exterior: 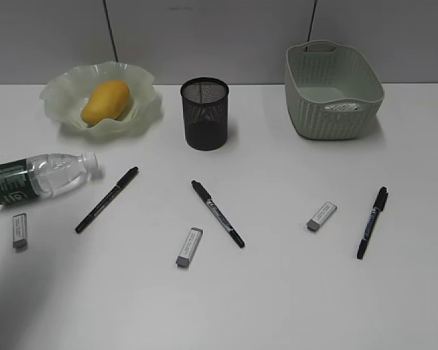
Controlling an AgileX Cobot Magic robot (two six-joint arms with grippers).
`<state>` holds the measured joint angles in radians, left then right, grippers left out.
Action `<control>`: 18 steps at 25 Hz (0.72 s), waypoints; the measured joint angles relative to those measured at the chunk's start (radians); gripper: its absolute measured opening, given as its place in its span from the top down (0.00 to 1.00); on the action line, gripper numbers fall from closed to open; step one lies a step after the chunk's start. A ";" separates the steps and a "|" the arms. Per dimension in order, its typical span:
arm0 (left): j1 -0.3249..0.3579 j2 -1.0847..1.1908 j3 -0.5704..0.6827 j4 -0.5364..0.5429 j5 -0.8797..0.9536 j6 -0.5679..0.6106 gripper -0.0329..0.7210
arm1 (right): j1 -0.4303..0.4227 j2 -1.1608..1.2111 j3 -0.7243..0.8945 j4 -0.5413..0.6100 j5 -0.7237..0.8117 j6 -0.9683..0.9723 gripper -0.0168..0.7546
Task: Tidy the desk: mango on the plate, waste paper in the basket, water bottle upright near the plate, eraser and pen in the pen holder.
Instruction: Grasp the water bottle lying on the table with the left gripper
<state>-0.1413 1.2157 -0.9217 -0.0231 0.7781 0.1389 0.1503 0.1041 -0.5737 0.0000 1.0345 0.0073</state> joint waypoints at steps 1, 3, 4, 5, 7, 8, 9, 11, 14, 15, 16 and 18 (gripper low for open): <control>0.000 0.055 -0.047 0.000 0.016 0.033 0.18 | 0.000 0.000 0.000 0.007 -0.001 0.000 0.22; 0.000 0.177 -0.134 -0.001 0.056 0.095 0.18 | 0.000 0.000 0.000 0.007 -0.001 0.000 0.22; 0.000 0.225 -0.181 -0.001 0.074 0.129 0.17 | 0.000 0.000 0.000 0.007 -0.001 0.000 0.22; 0.000 0.278 -0.226 -0.001 0.098 0.161 0.17 | 0.000 0.000 0.000 0.007 -0.001 0.000 0.22; 0.000 0.374 -0.303 -0.001 0.137 0.217 0.17 | 0.000 0.000 0.000 0.000 -0.001 0.000 0.22; 0.000 0.411 -0.342 -0.001 0.149 0.246 0.16 | 0.000 0.000 0.000 0.007 -0.001 0.000 0.22; 0.000 0.451 -0.378 -0.001 0.164 0.282 0.15 | 0.000 0.000 0.000 0.000 -0.001 0.000 0.22; 0.000 0.520 -0.431 -0.001 0.182 0.345 0.12 | 0.000 0.000 0.000 0.007 -0.001 0.000 0.22; 0.000 0.617 -0.494 0.000 0.195 0.398 0.10 | 0.000 0.000 0.000 0.007 -0.002 0.000 0.22; 0.000 0.642 -0.511 0.000 0.200 0.410 0.10 | 0.000 0.000 0.000 0.007 -0.002 0.000 0.22; 0.000 0.673 -0.526 0.000 0.207 0.430 0.10 | 0.000 0.000 0.000 0.007 -0.002 0.000 0.22; 0.000 0.725 -0.544 0.000 0.213 0.483 0.10 | 0.000 0.000 0.000 0.007 -0.001 0.000 0.22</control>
<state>-0.1416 1.9407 -1.4654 -0.0231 0.9912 0.6222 0.1503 0.1041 -0.5737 0.0074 1.0336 0.0073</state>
